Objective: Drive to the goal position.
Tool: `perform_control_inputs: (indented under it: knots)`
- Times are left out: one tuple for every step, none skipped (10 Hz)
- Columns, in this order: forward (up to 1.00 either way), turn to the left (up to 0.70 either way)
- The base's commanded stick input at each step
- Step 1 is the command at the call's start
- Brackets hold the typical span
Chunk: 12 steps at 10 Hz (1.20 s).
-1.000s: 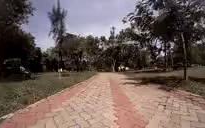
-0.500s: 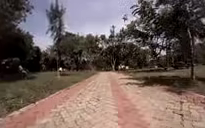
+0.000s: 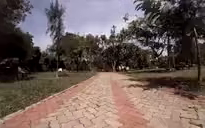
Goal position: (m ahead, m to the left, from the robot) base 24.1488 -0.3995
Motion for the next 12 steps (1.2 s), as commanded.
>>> perform_control_inputs:
  knots:
    - [0.70,0.00]
    - [0.70,0.00]
    - [0.70,0.00]
    - [0.70,0.00]
    - [0.70,0.00]
    - [0.70,0.00]
    - [0.70,0.00]
    - [0.70,0.00]
    - [0.70,0.00]
    - [0.70,0.00]
    - [0.70,0.00]
    - [0.70,0.00]
